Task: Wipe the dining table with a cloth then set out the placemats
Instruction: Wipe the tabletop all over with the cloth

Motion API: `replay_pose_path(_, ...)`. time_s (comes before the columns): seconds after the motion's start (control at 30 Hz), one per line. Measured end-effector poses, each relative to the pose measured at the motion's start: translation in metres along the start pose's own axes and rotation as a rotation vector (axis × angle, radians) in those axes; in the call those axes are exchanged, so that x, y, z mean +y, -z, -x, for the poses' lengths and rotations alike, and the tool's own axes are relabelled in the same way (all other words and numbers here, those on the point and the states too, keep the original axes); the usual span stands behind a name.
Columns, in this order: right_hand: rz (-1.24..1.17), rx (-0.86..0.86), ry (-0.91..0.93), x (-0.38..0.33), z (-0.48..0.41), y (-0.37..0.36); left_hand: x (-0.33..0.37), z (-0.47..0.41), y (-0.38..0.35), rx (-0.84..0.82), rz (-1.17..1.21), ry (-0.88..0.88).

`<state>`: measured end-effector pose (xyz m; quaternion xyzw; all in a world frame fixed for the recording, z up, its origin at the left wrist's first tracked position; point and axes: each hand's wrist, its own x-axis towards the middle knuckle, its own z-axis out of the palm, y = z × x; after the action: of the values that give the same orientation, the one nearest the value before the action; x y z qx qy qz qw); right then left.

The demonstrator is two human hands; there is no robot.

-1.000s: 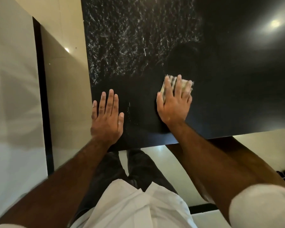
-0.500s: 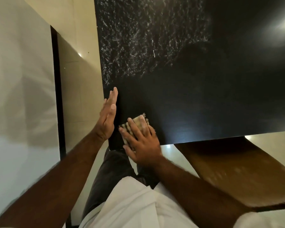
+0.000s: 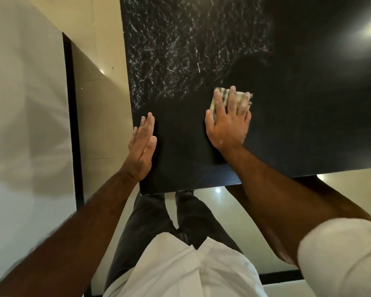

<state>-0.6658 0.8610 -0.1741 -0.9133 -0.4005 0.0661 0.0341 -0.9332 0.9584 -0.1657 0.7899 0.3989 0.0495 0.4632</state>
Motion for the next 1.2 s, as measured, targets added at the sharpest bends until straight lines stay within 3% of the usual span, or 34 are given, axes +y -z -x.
replay_pose_path(0.23, -0.094, -0.093, 0.330, -0.054, 0.058, -0.002, 0.007, -0.001, -0.008, 0.023, -0.140, -0.009)
replay_pose_path(0.4, -0.115, -0.189, 0.475, -0.015, 0.133, -0.004, 0.007, -0.002, -0.015, 0.059, -0.305, -0.039)
replay_pose_path(0.5, -0.062, -0.221, 0.419, 0.028, 0.131, 0.001, 0.007, -0.003, -0.023, 0.102, -0.419, -0.019)
replay_pose_path(0.67, 0.052, -0.133, 0.119, 0.075, 0.064, 0.014, 0.008, -0.004, -0.029, 0.139, -0.526, -0.005)
replay_pose_path(0.87, 0.034, 0.024, -0.038, 0.030, -0.012, 0.007, 0.009, -0.005, -0.032, 0.126, -0.588, 0.017)
replay_pose_path(0.97, -0.011, 0.055, 0.053, -0.009, -0.012, 0.004, 0.011, -0.006, -0.033, 0.107, -0.639, 0.034)
replay_pose_path(1.07, -0.059, -0.032, 0.235, -0.034, 0.021, 0.002, 0.016, -0.011, -0.034, 0.077, -0.721, 0.012)
replay_pose_path(1.2, -0.078, -0.128, 0.341, -0.016, 0.062, -0.001, 0.026, -0.037, -0.033, 0.041, -0.764, -0.081)
